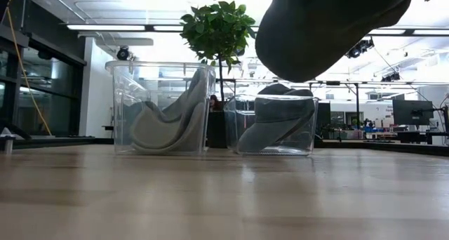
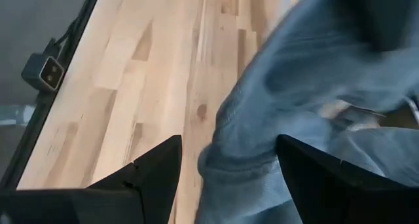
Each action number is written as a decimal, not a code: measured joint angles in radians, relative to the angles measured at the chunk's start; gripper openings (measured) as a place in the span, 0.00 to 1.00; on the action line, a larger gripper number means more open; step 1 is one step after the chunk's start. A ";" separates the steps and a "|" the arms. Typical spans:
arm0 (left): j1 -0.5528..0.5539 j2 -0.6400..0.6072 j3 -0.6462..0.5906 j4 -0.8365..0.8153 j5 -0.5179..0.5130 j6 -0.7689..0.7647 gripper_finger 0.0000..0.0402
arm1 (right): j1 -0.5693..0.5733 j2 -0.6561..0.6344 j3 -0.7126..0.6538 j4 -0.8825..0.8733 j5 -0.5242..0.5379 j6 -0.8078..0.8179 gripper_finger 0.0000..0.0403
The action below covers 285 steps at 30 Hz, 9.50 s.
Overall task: Pick & Place hat
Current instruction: Put the gray cap into the right transparent bin
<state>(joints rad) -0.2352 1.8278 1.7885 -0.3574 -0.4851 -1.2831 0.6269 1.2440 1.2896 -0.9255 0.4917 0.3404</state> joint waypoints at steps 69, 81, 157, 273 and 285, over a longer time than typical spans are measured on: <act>0.013 0.000 0.000 0.066 0.236 0.316 0.24 | -0.122 0.020 -0.001 -0.011 -0.080 0.085 0.01; 0.013 -0.007 0.000 0.168 0.109 0.435 0.75 | -0.122 0.003 -0.001 -0.038 -0.129 0.085 0.01; -0.160 -1.245 -1.070 0.018 -0.031 0.198 0.87 | -0.977 0.568 0.658 -0.333 -0.718 0.107 0.01; -0.159 -1.401 -1.163 -0.094 0.030 0.144 0.87 | -0.861 0.545 0.380 -0.250 -0.416 0.259 0.00; -0.159 -1.400 -1.163 -0.118 0.030 0.113 0.87 | -0.904 0.542 0.229 -0.202 -0.360 0.333 0.00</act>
<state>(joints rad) -0.3946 0.4282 0.6254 -0.4750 -0.4550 -1.1697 -0.2769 1.7863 1.5183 -1.1273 0.1315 0.6735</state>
